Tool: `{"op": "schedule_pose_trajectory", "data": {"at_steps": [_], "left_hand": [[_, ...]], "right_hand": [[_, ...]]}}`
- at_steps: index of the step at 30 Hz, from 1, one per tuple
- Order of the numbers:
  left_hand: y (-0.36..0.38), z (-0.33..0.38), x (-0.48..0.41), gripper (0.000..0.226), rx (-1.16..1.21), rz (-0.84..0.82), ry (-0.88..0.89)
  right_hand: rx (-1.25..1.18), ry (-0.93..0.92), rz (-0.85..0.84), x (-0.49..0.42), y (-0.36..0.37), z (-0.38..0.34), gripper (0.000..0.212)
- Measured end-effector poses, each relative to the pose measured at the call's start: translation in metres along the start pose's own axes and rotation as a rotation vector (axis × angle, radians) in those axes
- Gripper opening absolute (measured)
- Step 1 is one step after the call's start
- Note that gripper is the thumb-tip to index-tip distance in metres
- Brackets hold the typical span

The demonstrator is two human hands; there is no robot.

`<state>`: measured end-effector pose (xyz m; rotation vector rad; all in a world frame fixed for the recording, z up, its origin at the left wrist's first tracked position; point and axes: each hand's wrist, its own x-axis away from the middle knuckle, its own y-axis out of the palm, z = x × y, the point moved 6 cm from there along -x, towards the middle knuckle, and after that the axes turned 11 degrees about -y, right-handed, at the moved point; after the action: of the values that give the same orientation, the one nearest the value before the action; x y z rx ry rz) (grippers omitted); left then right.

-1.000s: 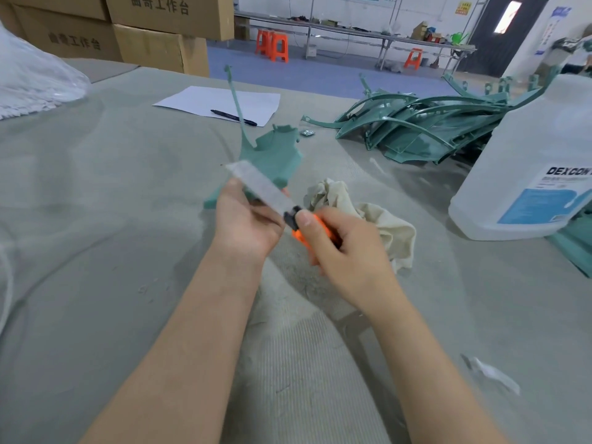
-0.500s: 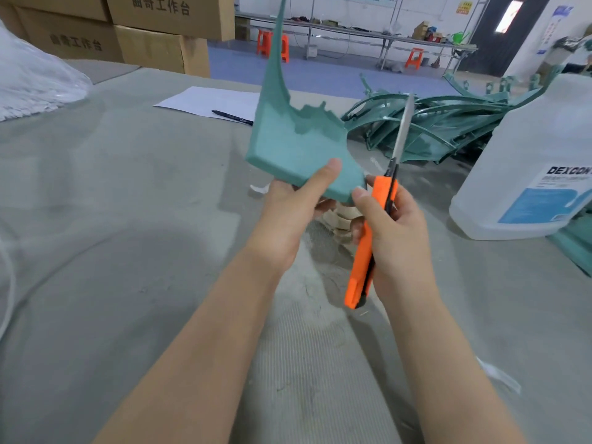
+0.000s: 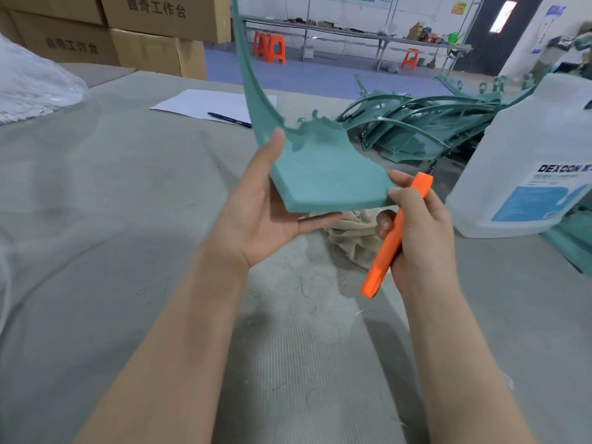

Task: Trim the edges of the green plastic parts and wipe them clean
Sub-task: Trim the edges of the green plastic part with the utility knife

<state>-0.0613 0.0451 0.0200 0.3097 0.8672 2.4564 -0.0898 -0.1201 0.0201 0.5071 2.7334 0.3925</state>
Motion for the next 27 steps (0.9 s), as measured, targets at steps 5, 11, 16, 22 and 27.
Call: {"op": "schedule_pose_trajectory", "data": {"at_steps": [5,11,16,22,27], "left_hand": [[-0.029,-0.008,-0.009,0.009,0.195,0.325,0.003],[-0.028,0.003,-0.008,0.018,0.523,0.127,0.169],[0.004,-0.015,-0.012,0.019,0.426,-0.013,0.023],[-0.006,-0.004,-0.01,0.021,0.304,0.101,0.073],[-0.031,-0.002,-0.008,0.016,0.441,0.307,0.119]], "right_hand": [[0.168,-0.026,-0.127,0.001,0.01,0.005,0.004],[-0.22,0.366,-0.041,0.012,0.021,0.028,0.019],[-0.44,0.578,-0.207,0.029,0.049,0.041,0.033],[-0.649,0.458,-0.029,0.015,0.035,0.029,0.034],[-0.102,0.151,0.011,0.001,0.006,0.012,0.019]]}}
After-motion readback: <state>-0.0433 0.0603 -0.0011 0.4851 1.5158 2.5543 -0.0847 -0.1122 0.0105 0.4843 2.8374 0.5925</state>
